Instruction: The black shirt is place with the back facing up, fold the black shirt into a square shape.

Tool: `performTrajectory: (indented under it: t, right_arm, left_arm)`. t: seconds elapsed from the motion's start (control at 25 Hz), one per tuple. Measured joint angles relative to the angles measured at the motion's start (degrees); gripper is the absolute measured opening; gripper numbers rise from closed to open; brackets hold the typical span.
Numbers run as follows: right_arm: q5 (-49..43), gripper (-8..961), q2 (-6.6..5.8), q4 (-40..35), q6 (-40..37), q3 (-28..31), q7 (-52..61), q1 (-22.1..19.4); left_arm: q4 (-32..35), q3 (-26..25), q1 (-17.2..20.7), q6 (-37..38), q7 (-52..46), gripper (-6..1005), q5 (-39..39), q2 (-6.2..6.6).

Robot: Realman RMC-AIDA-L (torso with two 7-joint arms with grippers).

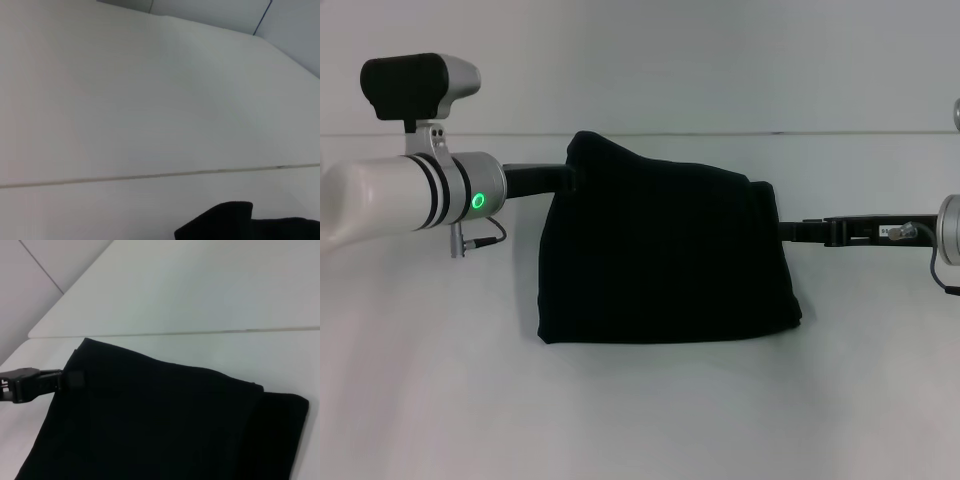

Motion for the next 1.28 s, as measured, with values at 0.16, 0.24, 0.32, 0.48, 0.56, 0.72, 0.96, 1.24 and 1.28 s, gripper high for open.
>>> performTrajectory:
  t: [0.16,0.24,0.32,0.48,0.56,0.72,0.96,1.24,1.28]
  right_arm:
    - [-0.1,554,0.08,0.0,0.0,0.0,0.0,0.0]
    - [-0.2,556,0.11,0.0,-0.2,0.0,0.0,0.1]
    - [-0.1,558,0.16,0.0,-0.3,0.0,-0.3,0.1]
    - [0.1,562,0.17,-0.2,-0.3,0.1,-0.7,0.1]
    - [0.1,564,0.12,-1.0,-0.2,0.4,-0.8,0.1]
    - [0.5,569,0.21,-3.7,-0.6,3.3,-1.4,-0.5]
    - [2.5,614,0.38,-3.9,-2.3,8.4,-7.9,-0.2]
    - [5.5,888,1.91,-4.2,-3.0,9.6,-24.9,0.6]
    - [5.5,880,1.91,-4.2,-3.0,9.6,-24.9,0.6]
  left_arm:
    - [0.1,0.5,-0.2,-1.6,0.0,107,0.1,0.01]
    - [0.2,0.5,0.0,-2.4,0.6,117,0.1,0.0]
    - [0.3,0.5,0.2,-2.6,1.4,127,0.1,0.01]
    - [0.5,0.1,0.8,-2.2,1.5,146,-0.2,0.57]
    - [1.7,0.0,1.6,-0.8,1.3,156,-0.3,0.79]
    - [9.2,-0.1,5.4,5.4,0.7,394,-0.3,-0.04]
    - [22.9,-0.2,11.1,19.4,-1.2,630,-0.5,-1.66]
    - [24.3,0.1,11.4,25.7,7.0,766,-0.6,-1.44]
    - [24.2,0.3,11.2,25.7,9.0,785,-0.4,-1.44]
